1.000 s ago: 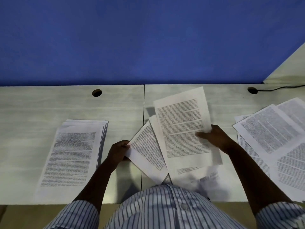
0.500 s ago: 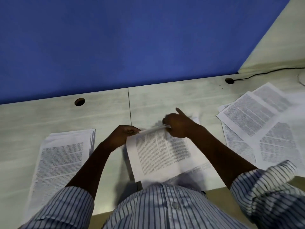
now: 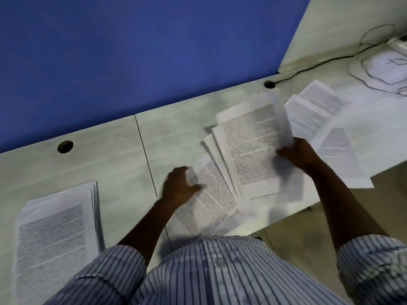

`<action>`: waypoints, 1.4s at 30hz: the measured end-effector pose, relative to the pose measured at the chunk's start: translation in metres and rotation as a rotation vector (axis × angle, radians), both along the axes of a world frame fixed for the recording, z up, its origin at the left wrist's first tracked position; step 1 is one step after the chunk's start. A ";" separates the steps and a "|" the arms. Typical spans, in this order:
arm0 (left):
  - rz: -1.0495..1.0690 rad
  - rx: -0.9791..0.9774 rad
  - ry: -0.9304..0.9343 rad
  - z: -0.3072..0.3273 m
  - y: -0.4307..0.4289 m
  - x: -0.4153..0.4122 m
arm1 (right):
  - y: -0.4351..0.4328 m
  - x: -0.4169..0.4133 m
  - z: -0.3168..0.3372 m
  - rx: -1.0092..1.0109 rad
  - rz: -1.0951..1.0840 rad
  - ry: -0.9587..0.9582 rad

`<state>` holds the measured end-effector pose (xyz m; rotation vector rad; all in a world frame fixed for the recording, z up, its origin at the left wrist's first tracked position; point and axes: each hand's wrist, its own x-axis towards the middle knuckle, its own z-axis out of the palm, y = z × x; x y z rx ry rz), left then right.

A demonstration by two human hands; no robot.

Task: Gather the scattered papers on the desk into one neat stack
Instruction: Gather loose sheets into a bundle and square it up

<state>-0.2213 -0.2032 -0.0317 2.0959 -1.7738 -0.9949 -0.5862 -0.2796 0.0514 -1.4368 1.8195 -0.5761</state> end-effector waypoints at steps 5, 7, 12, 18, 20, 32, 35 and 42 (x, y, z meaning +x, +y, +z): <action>-0.204 -0.020 -0.329 -0.017 0.007 -0.019 | 0.070 -0.028 -0.045 0.256 -0.398 -0.288; -0.185 -0.043 -0.351 -0.015 0.002 -0.017 | 0.094 -0.021 -0.060 0.304 -0.495 -0.318; -0.126 -0.014 -0.398 -0.012 -0.010 -0.019 | 0.138 0.017 -0.101 0.258 -0.671 -0.165; -0.055 -0.002 -0.305 -0.014 -0.018 -0.007 | 0.152 0.068 -0.107 0.184 -0.575 -0.091; -0.032 -0.006 -0.262 -0.016 -0.016 -0.002 | 0.157 0.080 -0.107 0.199 -0.598 -0.101; -0.023 0.038 -0.125 -0.017 0.007 -0.011 | 0.213 0.131 -0.119 0.138 -0.577 -0.011; -0.137 0.050 -0.053 -0.017 0.014 -0.017 | 0.229 0.125 -0.118 0.223 -0.838 -0.413; -0.220 0.424 0.416 -0.018 0.032 -0.023 | 0.254 0.112 -0.113 0.204 -0.870 -0.845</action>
